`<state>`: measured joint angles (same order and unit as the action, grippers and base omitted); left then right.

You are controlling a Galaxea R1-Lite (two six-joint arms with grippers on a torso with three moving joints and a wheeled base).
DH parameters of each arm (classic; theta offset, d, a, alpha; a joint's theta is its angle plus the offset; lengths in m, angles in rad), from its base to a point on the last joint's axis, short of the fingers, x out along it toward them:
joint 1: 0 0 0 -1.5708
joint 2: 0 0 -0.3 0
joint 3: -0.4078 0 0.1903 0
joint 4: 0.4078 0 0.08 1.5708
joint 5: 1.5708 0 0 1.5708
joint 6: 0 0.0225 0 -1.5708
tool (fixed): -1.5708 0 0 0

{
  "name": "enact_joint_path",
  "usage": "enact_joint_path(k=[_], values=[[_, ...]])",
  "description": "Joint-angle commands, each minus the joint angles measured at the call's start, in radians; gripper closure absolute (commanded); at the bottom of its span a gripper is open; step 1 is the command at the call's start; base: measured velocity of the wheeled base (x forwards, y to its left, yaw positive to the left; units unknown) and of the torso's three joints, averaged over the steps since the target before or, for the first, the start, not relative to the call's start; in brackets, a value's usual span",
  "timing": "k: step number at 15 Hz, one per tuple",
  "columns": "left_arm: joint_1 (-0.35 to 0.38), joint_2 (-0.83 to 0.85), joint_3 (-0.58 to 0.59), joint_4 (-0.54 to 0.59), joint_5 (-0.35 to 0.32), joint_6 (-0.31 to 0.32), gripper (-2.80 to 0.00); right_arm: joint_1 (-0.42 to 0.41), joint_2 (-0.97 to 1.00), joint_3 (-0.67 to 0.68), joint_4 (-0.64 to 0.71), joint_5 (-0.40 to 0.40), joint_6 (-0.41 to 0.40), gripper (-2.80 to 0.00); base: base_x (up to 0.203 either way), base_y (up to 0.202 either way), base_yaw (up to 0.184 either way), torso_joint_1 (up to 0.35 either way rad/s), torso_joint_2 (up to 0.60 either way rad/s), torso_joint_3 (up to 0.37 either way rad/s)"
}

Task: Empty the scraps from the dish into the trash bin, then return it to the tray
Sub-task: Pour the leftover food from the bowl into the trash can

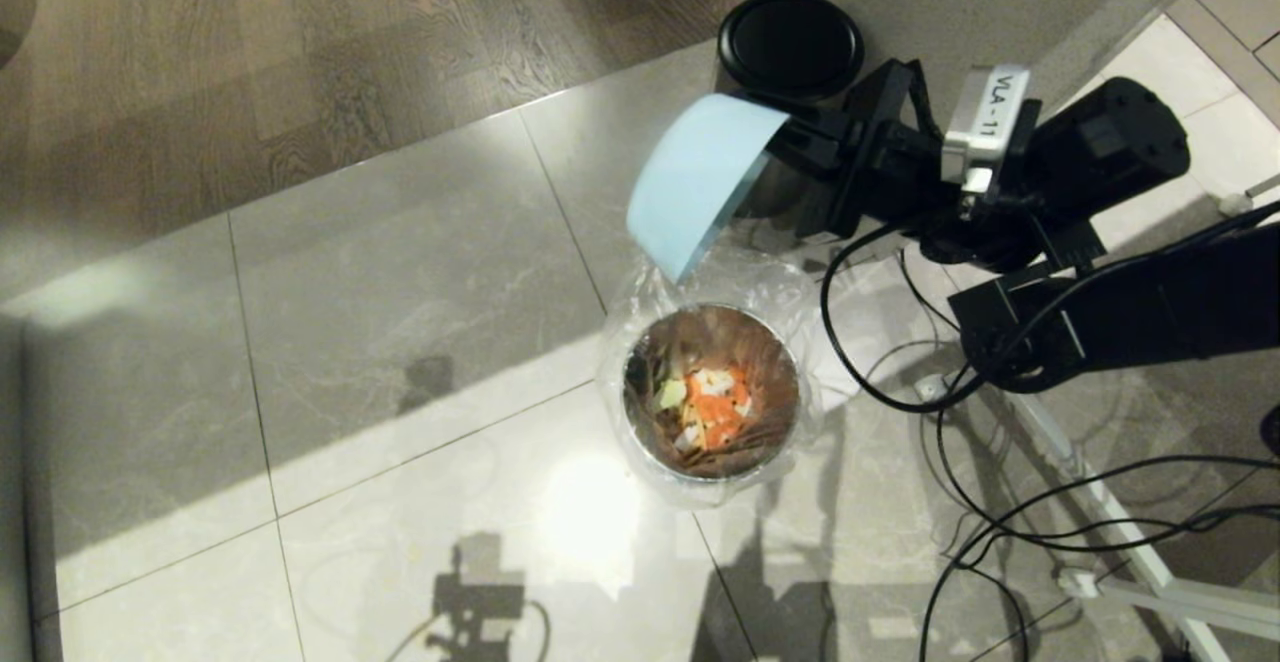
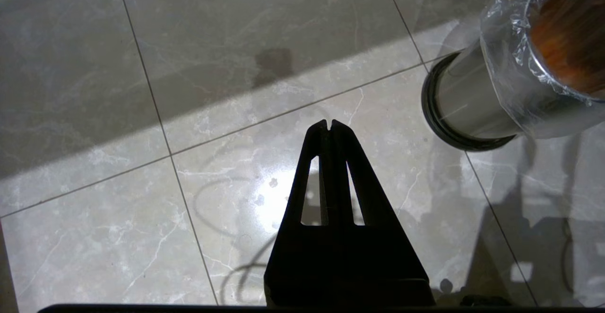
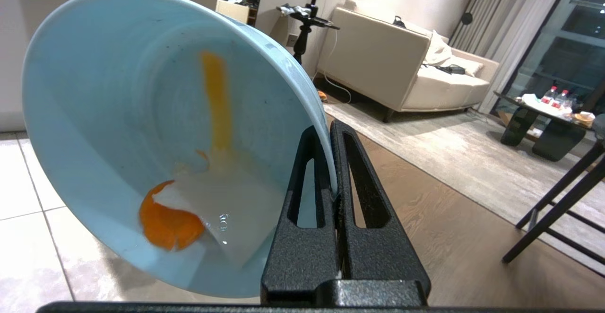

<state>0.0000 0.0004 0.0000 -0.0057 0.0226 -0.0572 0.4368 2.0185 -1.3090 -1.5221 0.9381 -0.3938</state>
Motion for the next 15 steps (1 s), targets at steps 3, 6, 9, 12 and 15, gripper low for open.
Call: enact_joint_path(k=[3, 6, 9, 12, 15], values=[[0.000, 0.001, 0.000, 0.000, 0.000, -0.001, 0.00, 0.052, 0.029, -0.076, -0.048, 0.004, 0.015, 0.00, 0.000, 0.000, 0.000, 0.000, 0.00, 0.000], [0.000, 0.001, 0.000, 0.000, 0.000, -0.001, 0.00, 0.073, 0.027, -0.076, -0.048, 0.004, 0.019, 0.00, 0.000, 0.000, 0.000, 0.000, 0.00, 0.000], [0.000, 0.001, 0.000, 0.000, 0.000, -0.001, 0.00, 0.082, 0.024, -0.066, -0.048, 0.005, 0.013, 0.00, 0.000, 0.000, 0.000, 0.000, 0.00, 0.000], [0.000, 0.001, 0.000, 0.000, 0.000, -0.001, 0.00, 0.084, 0.006, -0.059, -0.048, 0.005, 0.016, 0.00, 0.000, 0.000, 0.000, 0.000, 0.00, 0.000], [0.000, 0.000, 0.000, 0.000, 0.000, -0.001, 0.00, 0.092, -0.025, -0.017, -0.048, 0.005, 0.024, 0.00, 0.000, 0.000, 0.000, 0.000, 0.00, 0.000]])
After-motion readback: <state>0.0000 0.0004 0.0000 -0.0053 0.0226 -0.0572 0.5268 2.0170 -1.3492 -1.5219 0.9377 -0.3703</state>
